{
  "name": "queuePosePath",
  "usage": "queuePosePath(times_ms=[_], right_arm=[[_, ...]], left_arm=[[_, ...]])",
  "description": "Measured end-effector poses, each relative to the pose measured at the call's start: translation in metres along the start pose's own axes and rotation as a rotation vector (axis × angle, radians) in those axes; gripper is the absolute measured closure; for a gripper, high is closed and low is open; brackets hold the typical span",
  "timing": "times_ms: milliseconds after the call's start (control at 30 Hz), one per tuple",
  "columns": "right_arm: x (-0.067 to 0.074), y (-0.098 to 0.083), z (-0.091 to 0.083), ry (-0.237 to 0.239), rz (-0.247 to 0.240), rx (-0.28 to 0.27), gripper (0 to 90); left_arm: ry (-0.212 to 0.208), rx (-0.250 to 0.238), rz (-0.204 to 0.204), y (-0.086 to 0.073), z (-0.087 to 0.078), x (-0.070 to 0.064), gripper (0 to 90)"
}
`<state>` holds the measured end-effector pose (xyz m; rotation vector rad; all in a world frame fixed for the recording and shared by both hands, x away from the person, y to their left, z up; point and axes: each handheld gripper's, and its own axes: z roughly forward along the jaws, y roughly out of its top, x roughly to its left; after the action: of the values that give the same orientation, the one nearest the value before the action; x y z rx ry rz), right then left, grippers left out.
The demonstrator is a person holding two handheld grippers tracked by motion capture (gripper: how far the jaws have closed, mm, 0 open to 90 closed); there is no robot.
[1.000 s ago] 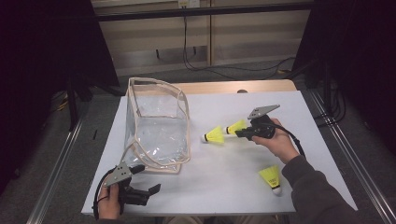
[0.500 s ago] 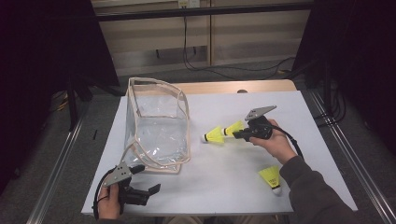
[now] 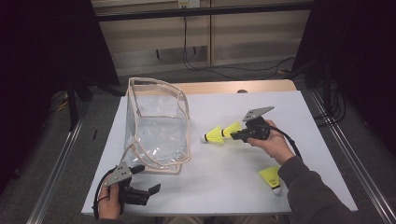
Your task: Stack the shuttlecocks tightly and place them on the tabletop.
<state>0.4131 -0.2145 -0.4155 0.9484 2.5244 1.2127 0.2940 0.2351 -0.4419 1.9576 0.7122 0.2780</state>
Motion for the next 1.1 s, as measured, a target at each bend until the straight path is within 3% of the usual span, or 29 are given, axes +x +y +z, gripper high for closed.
queuePosePath(times_ms=[1100], right_arm=[[0.003,0.006,0.01,0.006,-0.012,0.008,88.8]], left_arm=[[-0.007,0.0,-0.006,0.0,-0.001,0.0,4.1]])
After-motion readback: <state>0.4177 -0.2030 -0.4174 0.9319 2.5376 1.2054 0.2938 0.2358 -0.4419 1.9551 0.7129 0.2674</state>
